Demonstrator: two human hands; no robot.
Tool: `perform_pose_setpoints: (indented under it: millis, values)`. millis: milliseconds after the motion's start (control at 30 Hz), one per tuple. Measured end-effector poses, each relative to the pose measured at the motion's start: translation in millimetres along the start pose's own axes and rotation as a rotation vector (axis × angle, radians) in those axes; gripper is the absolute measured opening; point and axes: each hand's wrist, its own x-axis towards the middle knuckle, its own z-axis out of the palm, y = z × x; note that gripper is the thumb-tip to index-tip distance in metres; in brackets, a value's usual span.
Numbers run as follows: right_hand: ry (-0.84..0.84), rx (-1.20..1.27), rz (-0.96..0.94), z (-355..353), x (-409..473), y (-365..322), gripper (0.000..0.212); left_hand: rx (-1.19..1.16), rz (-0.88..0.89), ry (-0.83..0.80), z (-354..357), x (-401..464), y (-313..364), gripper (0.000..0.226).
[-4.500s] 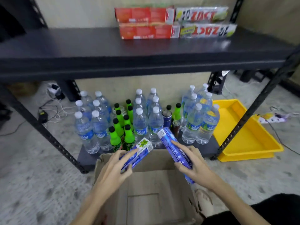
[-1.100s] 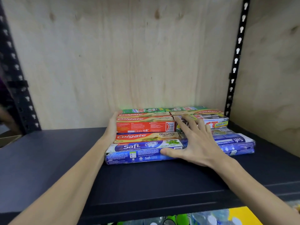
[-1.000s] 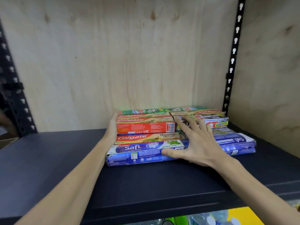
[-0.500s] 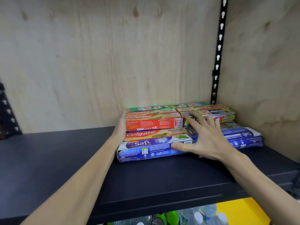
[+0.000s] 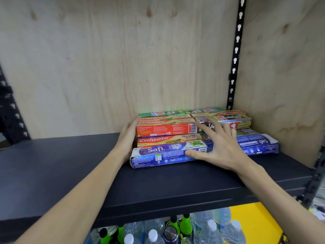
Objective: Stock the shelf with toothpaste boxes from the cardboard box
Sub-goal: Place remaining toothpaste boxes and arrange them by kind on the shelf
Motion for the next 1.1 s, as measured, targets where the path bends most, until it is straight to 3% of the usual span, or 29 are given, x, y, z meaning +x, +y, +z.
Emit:
perform_pose_setpoints:
  millis: [133,267,433,533,600,767,1000,1100]
  values:
    - [0.098,-0.057,-0.051,0.6,-11.0,-6.0,0.093,0.105,0.053,-0.031,-13.7,-21.4,0.4,0.075]
    - [0.117,-0.123,-0.068,-3.6,-26.0,-10.9,0.075,0.272,0.189,-0.027,-23.9,-61.2,7.9,0.06]
    - [0.079,-0.144,-0.076,-7.1,-34.5,-15.9,0.074,0.575,0.291,-0.165,-38.6,-100.9,11.6,0.076]
    - [0.076,-0.135,-0.086,-7.2,-36.2,-21.1,0.076,0.646,0.301,-0.275,-39.6,-118.3,13.7,0.093]
    - [0.08,-0.115,-0.088,-6.3,-37.8,-27.4,0.079,0.68,0.325,-0.296,-43.8,-122.2,12.9,0.091]
    - [0.074,-0.034,-0.092,-0.3,-39.6,-51.6,0.086,0.713,0.337,-0.231,-65.9,-126.8,13.5,0.066]
    - [-0.004,0.212,-0.239,24.9,-25.3,-101.1,0.077,0.754,0.273,-0.183,-146.7,-135.3,26.7,0.06]
    - [-0.064,0.285,-0.332,45.1,-10.2,-136.0,0.079,0.762,0.273,-0.075,-198.5,-140.7,35.0,0.06]
